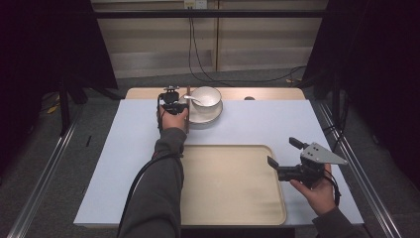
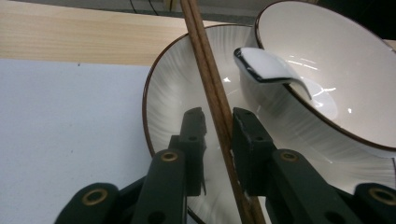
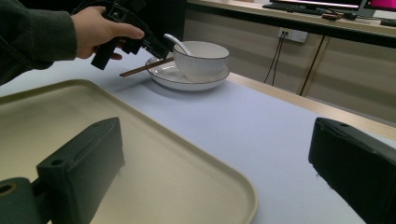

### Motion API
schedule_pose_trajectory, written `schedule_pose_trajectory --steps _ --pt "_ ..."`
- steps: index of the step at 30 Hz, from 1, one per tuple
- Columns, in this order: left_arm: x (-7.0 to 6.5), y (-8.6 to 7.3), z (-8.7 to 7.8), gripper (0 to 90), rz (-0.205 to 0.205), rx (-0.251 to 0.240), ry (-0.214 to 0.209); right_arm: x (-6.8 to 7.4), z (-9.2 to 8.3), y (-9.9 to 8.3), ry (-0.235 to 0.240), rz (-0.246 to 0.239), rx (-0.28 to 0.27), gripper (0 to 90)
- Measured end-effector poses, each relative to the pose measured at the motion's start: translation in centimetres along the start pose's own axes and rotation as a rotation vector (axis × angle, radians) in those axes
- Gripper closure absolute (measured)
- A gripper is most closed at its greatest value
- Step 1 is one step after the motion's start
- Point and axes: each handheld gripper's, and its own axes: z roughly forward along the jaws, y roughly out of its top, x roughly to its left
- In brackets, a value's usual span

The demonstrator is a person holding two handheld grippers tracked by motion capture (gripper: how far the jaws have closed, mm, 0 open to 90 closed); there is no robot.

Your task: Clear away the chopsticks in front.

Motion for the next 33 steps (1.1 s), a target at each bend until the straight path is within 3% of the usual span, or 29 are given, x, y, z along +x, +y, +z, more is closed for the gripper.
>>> schedule_pose_trajectory --steps 5,7,9,15,18,19,22,28,33 --pt "-0.1 -0.2 0.3 82.7 -0.034 0.013 0.016 0.0 0.0 0.0 0.005 0.000 0.006 2.7" --pt "-0.1 -0.1 0.3 83.9 -0.019 0.020 0.028 0.0 0.0 0.0 0.002 -0.005 0.003 2.7" --pt "-0.2 -0.1 0.3 84.6 -0.030 0.018 0.027 0.0 0.0 0.0 0.003 -0.002 0.006 2.7" --pt "-0.3 -0.2 0.1 85.4 0.013 0.017 0.076 0.1 0.1 0.0 0.000 -0.005 0.006 2.7" --pt "-0.4 -0.4 -0.2 85.4 -0.016 0.009 0.092 0.0 0.0 0.0 0.004 -0.006 0.004 2.8" --pt "-0.3 -0.4 -0.5 85.5 -0.004 0.022 0.097 0.0 0.0 0.0 0.005 -0.006 0.003 2.7" --pt "-0.2 -0.4 -1.4 85.5 -0.052 0.009 0.090 0.0 -0.1 0.0 0.002 -0.001 0.006 2.7" --pt "0.8 -1.4 -4.1 85.5 -0.101 0.008 0.091 0.0 0.0 0.0 0.001 -0.003 0.003 2.7" --pt "1.4 -3.0 -6.6 85.5 -0.106 -0.012 0.088 0.2 -0.1 0.0 -0.004 -0.005 0.003 2.9"
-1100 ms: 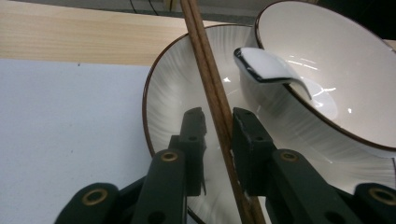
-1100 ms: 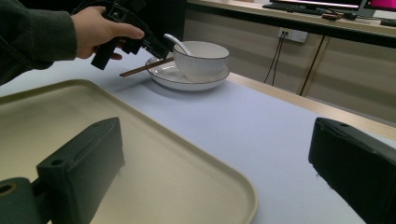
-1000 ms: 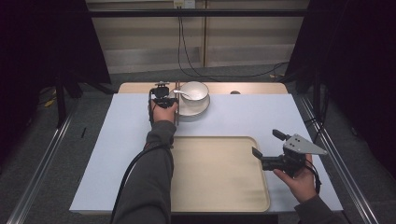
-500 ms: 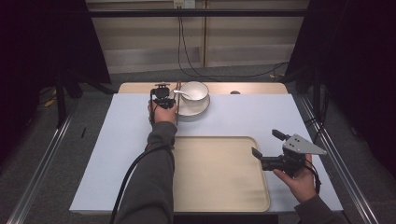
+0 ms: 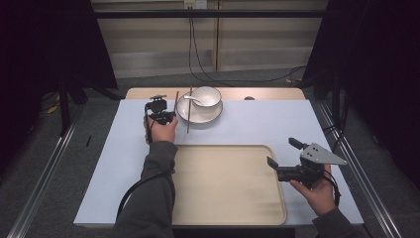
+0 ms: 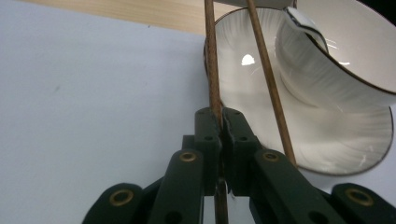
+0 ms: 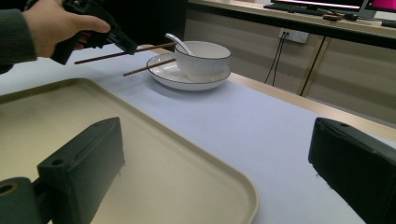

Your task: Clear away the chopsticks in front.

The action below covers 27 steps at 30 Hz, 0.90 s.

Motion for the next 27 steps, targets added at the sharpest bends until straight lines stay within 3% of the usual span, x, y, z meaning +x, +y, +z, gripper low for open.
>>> schedule_pose_trajectory --steps 7,10,12,18,27 --pt "0.5 -1.7 -3.7 85.5 0.002 -0.020 -0.016 0.0 0.0 0.0 0.016 -0.001 0.003 2.9" --pt "0.6 -2.7 -5.1 85.5 -0.022 -0.027 -0.030 0.1 0.0 0.0 0.007 0.000 0.001 2.9" --pt "0.5 -3.6 -5.9 85.5 -0.011 -0.016 -0.032 0.1 0.1 0.0 0.010 0.000 0.003 2.9" --pt "0.7 -6.4 -8.0 85.5 -0.054 -0.017 -0.059 0.3 0.1 0.0 0.011 -0.008 0.006 3.2" --pt "0.7 -9.7 -11.5 85.5 -0.076 -0.059 -0.049 0.3 0.1 0.0 0.015 -0.008 0.006 3.4"
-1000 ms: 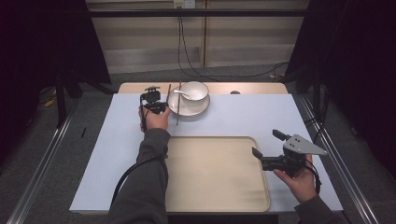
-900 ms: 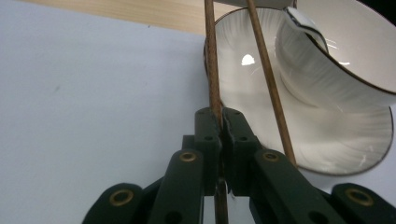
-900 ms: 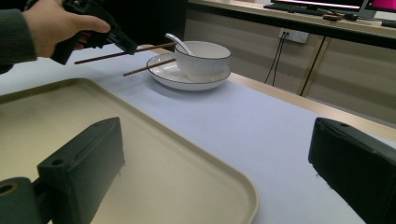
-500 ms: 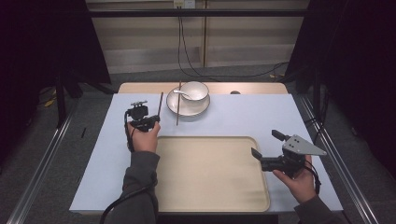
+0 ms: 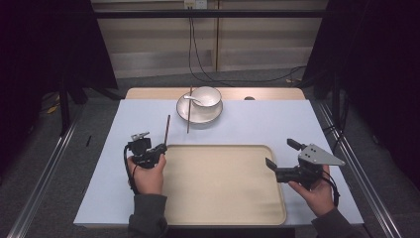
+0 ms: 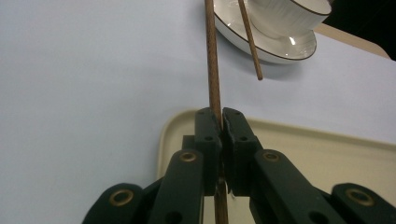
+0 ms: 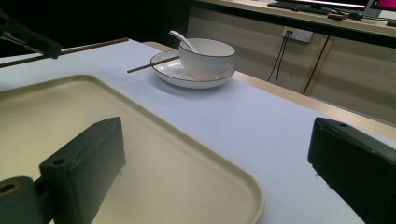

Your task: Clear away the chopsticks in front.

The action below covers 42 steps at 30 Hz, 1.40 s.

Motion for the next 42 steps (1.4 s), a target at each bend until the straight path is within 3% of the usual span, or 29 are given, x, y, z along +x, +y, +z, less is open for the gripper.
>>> schedule_pose_trajectory --steps 5,11,16,20,22,25,30,33,42 --pt "0.1 -1.8 -1.4 85.4 0.005 0.005 -0.001 0.1 0.0 0.0 -0.002 -0.009 0.000 2.8" --pt "0.6 -3.9 -2.7 85.5 -0.022 -0.004 -0.012 0.0 -0.1 0.0 0.001 -0.002 -0.005 2.7" --pt "0.3 -5.3 -3.8 85.4 0.013 0.012 -0.004 0.1 0.0 0.0 -0.006 -0.008 -0.004 2.7" --pt "0.4 -6.3 -4.3 85.4 0.007 0.032 0.006 0.2 0.0 0.0 -0.008 -0.008 -0.006 2.8" --pt "0.5 -6.7 -4.5 85.4 -0.001 0.044 0.005 0.2 0.0 0.0 -0.009 -0.009 -0.006 2.9" --pt "0.4 -7.2 -4.9 85.4 0.030 0.055 0.023 0.2 -0.1 0.1 -0.006 -0.009 -0.011 3.0" --pt "0.5 -8.0 -5.2 85.3 0.017 0.082 0.017 0.1 -0.1 0.0 -0.007 -0.008 -0.008 3.1" --pt "0.4 -8.4 -5.4 85.4 0.034 0.099 0.024 0.1 -0.1 0.1 -0.006 -0.008 -0.012 3.3" --pt "-0.2 -8.8 -4.9 85.3 0.049 0.125 0.019 0.1 -0.1 0.1 -0.005 -0.002 -0.011 3.3"
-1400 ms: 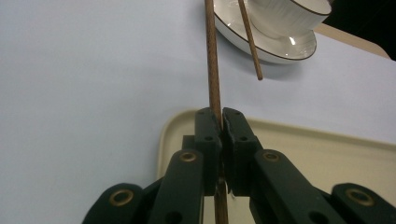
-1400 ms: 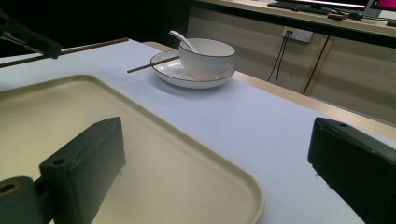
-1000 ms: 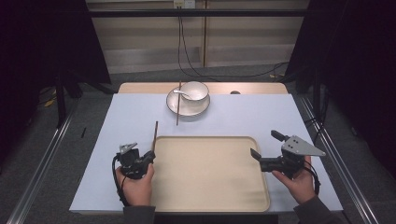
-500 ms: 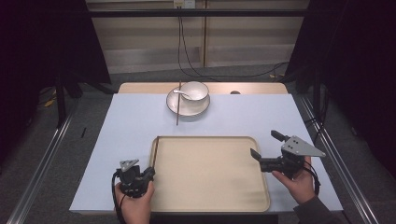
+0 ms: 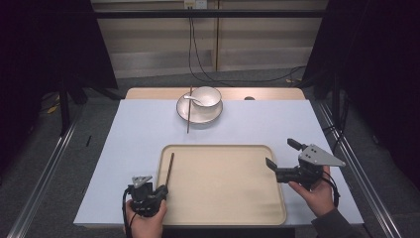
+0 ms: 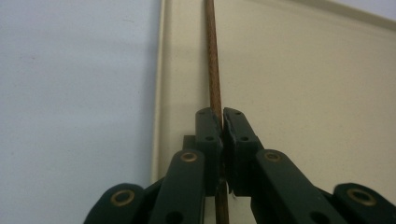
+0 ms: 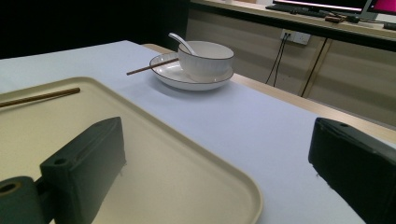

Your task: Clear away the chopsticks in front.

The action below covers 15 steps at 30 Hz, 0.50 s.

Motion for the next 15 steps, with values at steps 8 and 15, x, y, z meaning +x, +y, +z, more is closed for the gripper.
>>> schedule_pose_trajectory --steps 8,15 --pt "0.1 0.4 0.4 85.3 -0.001 0.002 0.010 0.1 0.0 0.0 0.005 -0.010 0.007 3.3" --pt "0.0 1.1 1.2 85.2 -0.004 0.003 0.007 0.0 0.0 0.0 -0.005 -0.002 0.004 3.4"
